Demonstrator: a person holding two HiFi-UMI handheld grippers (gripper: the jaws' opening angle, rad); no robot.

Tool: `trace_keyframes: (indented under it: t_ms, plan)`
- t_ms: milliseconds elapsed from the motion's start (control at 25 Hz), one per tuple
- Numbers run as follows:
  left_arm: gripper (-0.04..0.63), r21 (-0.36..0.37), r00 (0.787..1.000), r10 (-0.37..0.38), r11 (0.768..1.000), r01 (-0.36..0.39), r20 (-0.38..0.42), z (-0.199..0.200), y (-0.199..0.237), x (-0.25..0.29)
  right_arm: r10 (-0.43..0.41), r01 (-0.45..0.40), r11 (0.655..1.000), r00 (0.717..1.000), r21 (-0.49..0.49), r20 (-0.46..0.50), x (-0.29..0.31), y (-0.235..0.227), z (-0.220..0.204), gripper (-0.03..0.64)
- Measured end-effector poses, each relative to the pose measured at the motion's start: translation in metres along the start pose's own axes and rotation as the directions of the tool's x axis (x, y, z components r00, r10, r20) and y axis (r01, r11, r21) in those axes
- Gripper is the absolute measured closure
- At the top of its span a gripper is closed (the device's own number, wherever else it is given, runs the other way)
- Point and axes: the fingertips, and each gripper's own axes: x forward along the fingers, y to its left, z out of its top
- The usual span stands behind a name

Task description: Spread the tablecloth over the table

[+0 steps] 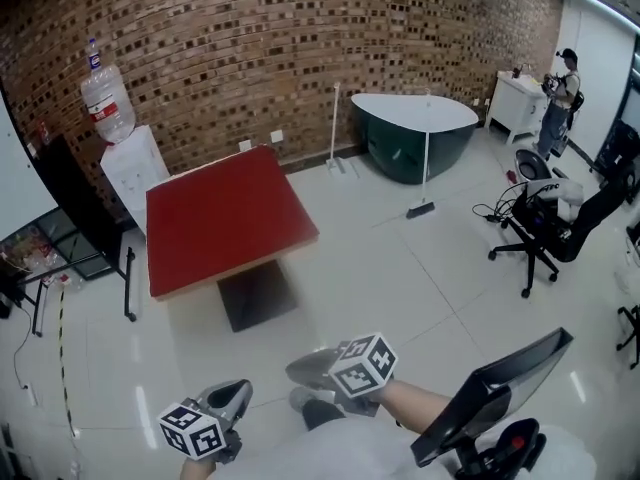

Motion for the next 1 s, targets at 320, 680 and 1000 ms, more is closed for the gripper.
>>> trace_keyframes:
  t_ms: [320,680,1000]
  plan:
    - [0.594,-0.005,0.999,-0.029,1.0,0.029,0.022,-0.039,-0.096,-0.062,-0.008,0.007,1.0,1.0,-0.027,-0.009,-0.032,0.105,-0.063,0.617]
    - [0.594,0.016,1.0,-0.001,1.0,0.0,0.01,-0.092,-0.184,-0.079,-0.004,0.006,0.996,1.0,-0.084,0.028,-0.09,0.166,-0.115,0.617]
    - [0.594,-0.036,0.999,-0.011,0.999,0.013,0.038,-0.144,-0.295,-0.057,0.018,-0.013,0.997,0.997,-0.073,0.07,-0.184,0.203,-0.186,0.617]
